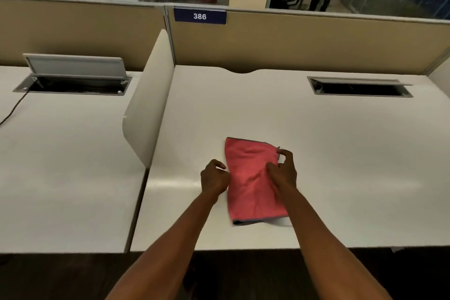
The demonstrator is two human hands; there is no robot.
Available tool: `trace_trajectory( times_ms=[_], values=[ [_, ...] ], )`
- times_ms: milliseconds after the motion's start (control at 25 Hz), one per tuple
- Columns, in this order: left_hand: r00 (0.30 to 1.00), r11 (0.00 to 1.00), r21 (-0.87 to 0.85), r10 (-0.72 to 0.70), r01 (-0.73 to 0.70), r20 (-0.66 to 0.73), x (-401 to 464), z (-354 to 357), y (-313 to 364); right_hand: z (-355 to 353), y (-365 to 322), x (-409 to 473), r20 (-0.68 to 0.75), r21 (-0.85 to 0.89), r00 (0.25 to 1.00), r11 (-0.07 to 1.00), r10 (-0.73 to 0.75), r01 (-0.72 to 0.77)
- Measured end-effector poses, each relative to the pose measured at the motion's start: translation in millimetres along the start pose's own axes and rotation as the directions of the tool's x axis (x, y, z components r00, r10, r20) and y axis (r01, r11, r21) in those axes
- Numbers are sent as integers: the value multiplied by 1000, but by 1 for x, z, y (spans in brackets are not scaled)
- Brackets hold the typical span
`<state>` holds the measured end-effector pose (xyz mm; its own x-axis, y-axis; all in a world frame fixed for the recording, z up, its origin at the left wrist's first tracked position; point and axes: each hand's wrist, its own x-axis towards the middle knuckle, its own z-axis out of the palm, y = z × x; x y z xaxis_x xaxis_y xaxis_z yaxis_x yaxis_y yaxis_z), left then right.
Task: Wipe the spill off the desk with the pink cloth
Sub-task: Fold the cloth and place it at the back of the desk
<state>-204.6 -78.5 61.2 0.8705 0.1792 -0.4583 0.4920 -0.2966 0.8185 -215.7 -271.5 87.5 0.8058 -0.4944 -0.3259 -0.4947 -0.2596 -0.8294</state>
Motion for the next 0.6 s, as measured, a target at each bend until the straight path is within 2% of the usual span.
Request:
trace_trajectory(
  times_ms=[80, 160, 200, 280, 360, 440, 520, 600],
  values=[
    [986, 999, -38, 42, -37, 161, 4, -12, 4, -3, -8, -2, 13, -11, 997, 997, -74, 74],
    [956, 987, 106, 88, -122, 279, 12, -14, 6, 0, -12, -1, 11, -54, 992, 991, -126, 126],
    [949, 956, 220, 124, -192, 289, 13, -11, 6, 2, -14, -2, 8, -68, 991, 989, -135, 135],
    [955, 892, 370, 180, -260, 235, 12, 0, 5, 4, -16, -4, -10, -79, 991, 988, -130, 129],
    [971, 857, 458, 196, -237, 134, 5, 7, 2, 0, -11, -3, -15, -87, 994, 990, -113, 111],
    [967, 810, 530, 229, -251, 109, 1, 7, 0, -6, -2, 0, 16, -91, 997, 993, -74, 76],
    [968, 839, 484, 228, -249, 102, 4, 9, 1, -11, 7, 5, 54, -45, 998, 999, -12, 14],
    [978, 927, 313, 200, -208, 58, 6, 8, 6, -15, 11, 11, 102, 75, 993, 995, 61, -69]
  ],
)
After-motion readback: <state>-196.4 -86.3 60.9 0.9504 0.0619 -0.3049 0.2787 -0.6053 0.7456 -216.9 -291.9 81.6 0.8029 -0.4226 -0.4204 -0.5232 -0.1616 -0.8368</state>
